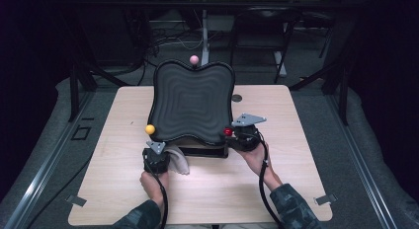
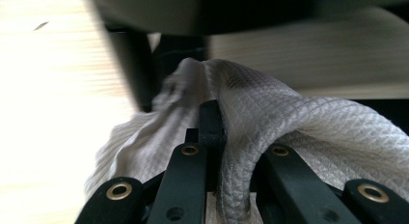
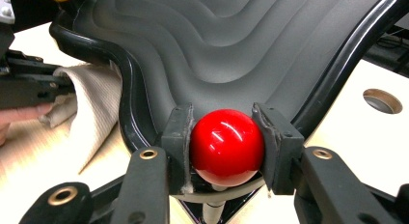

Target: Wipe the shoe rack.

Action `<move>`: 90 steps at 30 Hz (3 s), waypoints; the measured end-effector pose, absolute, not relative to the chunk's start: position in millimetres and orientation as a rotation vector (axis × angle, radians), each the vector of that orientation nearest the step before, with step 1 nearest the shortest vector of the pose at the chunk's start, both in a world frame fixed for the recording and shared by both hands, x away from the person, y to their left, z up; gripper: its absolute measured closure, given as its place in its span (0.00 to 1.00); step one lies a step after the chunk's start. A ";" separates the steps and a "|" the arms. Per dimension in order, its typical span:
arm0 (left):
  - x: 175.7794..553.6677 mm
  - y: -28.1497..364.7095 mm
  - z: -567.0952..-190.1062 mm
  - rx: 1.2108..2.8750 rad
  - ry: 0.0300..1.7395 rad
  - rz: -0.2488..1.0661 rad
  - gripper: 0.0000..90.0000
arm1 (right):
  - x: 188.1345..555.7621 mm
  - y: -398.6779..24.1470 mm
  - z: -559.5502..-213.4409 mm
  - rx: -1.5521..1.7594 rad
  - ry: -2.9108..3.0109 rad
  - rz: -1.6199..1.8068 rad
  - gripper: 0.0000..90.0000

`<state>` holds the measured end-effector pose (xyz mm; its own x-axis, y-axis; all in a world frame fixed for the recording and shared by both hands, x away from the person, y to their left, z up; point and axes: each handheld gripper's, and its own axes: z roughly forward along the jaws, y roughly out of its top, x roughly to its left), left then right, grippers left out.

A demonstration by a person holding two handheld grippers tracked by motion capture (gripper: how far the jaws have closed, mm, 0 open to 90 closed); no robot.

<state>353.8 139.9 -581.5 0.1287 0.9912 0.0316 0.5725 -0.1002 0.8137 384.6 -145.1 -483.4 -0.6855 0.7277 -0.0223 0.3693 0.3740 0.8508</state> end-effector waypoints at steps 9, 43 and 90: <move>349.8 101.3 -582.7 1.845 1.364 0.795 0.95 | 384.7 -145.2 -483.7 0.950 2.246 1.246 0.67; 322.5 27.9 -568.1 1.928 0.953 0.548 0.95 | 385.7 -145.0 -482.2 0.956 2.261 1.235 0.67; 332.1 93.8 -506.5 1.815 1.070 0.637 0.95 | 384.6 -145.0 -482.7 0.956 2.255 1.236 0.67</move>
<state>332.1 93.8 -506.5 0.4914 0.8708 -0.0136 0.4031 -0.2136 0.8899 384.6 -145.0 -482.7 -0.6888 0.7247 -0.0166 0.3758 0.3766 0.8468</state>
